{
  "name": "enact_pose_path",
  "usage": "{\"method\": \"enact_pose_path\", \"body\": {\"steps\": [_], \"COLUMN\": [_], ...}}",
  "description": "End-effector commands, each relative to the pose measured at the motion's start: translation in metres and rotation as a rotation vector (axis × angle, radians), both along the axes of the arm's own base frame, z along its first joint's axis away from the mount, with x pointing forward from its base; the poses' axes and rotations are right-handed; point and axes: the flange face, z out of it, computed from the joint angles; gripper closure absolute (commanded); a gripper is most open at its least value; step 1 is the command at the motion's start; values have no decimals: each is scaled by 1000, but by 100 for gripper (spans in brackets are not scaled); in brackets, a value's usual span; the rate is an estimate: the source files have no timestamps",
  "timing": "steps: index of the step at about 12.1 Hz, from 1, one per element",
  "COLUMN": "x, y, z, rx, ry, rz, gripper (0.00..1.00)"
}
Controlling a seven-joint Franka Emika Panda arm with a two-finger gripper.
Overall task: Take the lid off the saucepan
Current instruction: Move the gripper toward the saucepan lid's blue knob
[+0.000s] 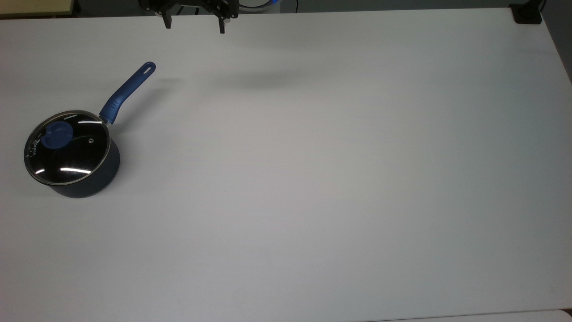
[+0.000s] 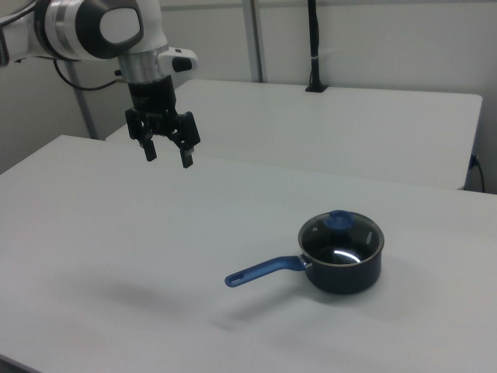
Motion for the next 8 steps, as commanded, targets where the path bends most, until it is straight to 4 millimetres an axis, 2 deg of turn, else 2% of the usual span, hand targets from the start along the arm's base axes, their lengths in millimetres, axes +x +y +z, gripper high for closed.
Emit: {"method": "enact_pose_path", "body": {"steps": [1,8], "x": [-5,8], "y": [-1,-3], "z": [7,2], "rx": [-1,-5], "ry": [-13,-58], "rz": [23,26], "gripper": [0,0]}}
